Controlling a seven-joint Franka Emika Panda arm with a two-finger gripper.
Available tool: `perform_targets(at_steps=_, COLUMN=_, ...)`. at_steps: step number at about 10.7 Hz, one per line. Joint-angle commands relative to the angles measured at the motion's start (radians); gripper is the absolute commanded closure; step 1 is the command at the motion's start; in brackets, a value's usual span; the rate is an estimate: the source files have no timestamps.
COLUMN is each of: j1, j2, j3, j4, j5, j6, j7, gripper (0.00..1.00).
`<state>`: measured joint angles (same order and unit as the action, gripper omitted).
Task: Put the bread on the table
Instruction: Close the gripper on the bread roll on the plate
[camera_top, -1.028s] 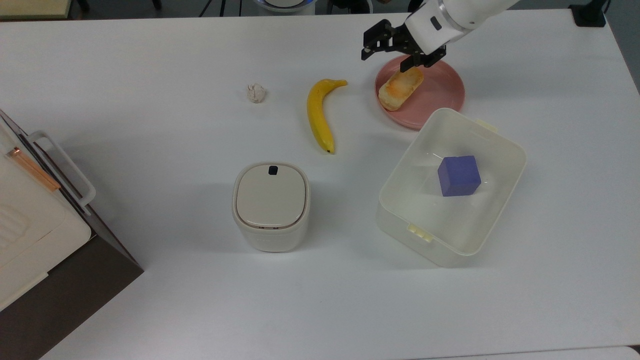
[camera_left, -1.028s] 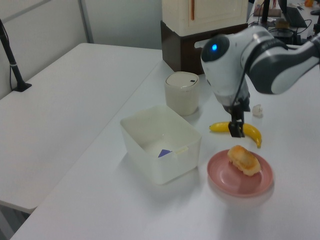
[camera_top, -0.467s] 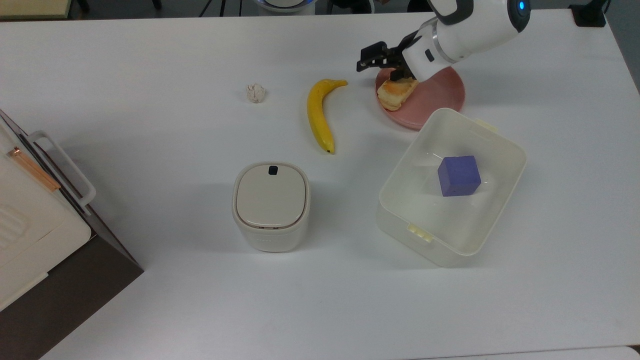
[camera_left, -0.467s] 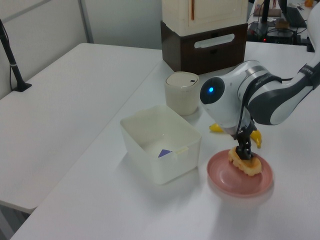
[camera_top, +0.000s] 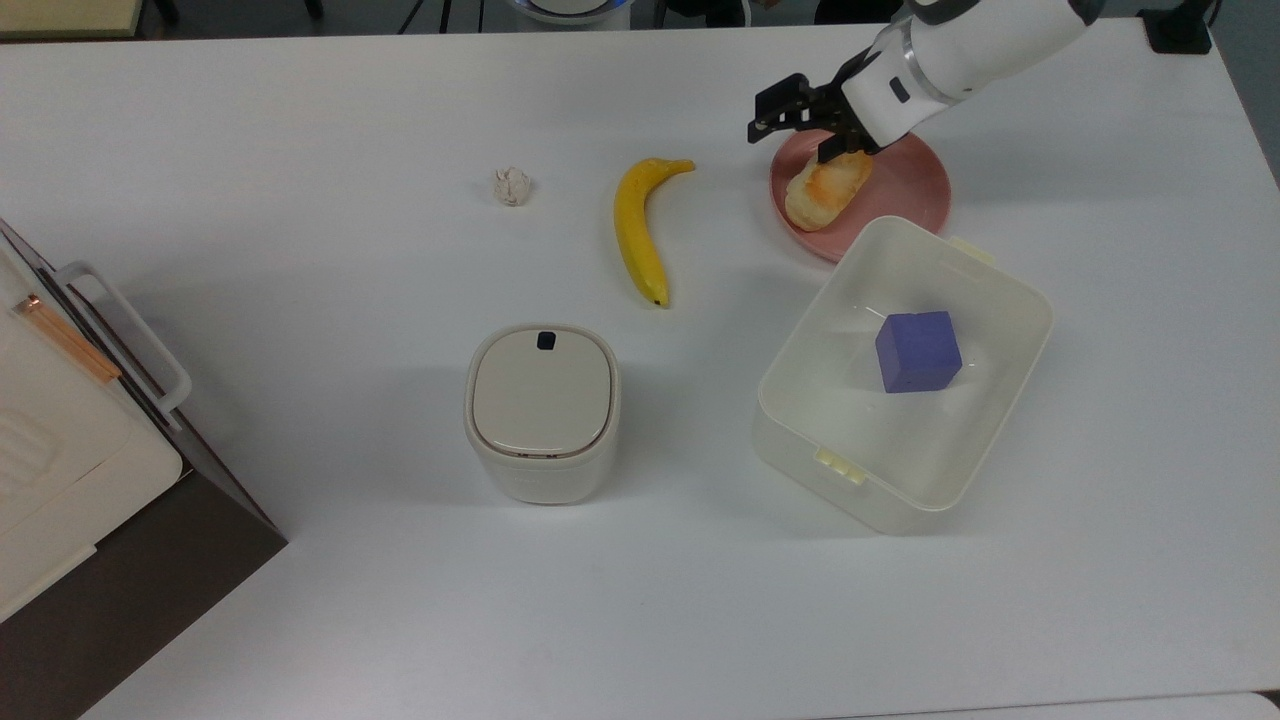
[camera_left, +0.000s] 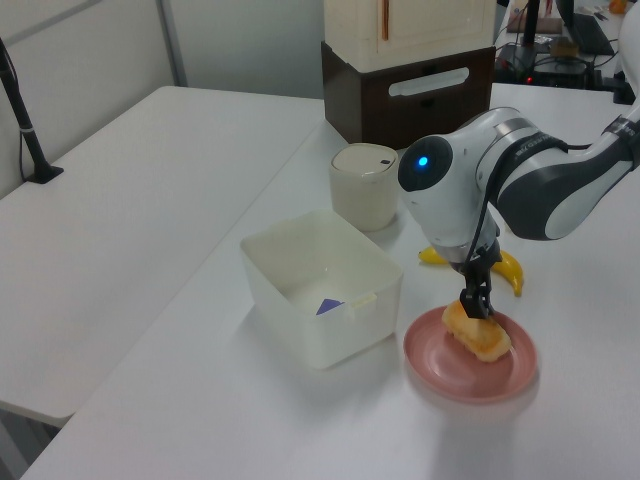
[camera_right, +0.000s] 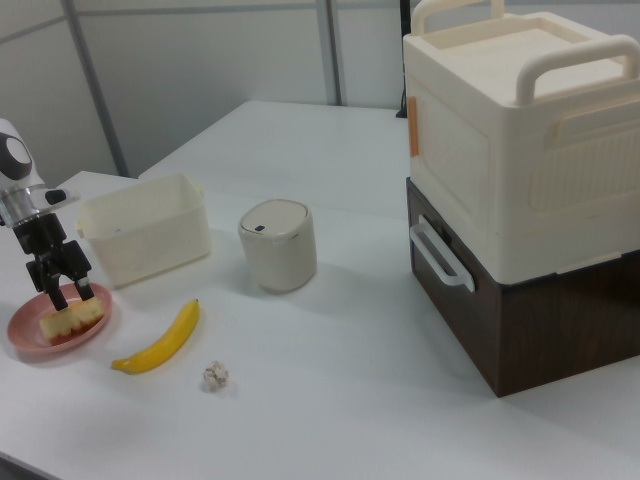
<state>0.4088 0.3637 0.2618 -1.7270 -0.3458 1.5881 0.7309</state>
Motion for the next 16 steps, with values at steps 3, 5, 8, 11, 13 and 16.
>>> perform_targets(at_steps=3, j1=-0.010, j2=-0.026, j3=0.045, j4=0.020, j5=-0.002, j6=-0.014, j7=0.045, gripper=0.00)
perform_targets(at_steps=5, j1=0.022, j2=0.058, j3=0.045, j4=0.085, j5=-0.012, j6=-0.011, j7=0.102, gripper=0.00)
perform_targets(at_steps=8, j1=0.031, j2=0.150, j3=0.047, j4=0.139, j5=-0.015, j6=0.006, j7=0.108, gripper=0.00)
perform_targets(at_steps=11, j1=0.042, j2=0.161, j3=0.057, j4=0.130, j5=-0.013, j6=0.030, j7=0.117, gripper=0.04)
perform_targets(at_steps=13, j1=0.039, j2=0.166, j3=0.065, j4=0.130, j5=-0.015, j6=0.032, j7=0.117, gripper=0.71)
perform_targets(at_steps=16, j1=0.041, j2=0.164, j3=0.065, j4=0.132, j5=-0.016, j6=0.032, j7=0.120, gripper=1.00)
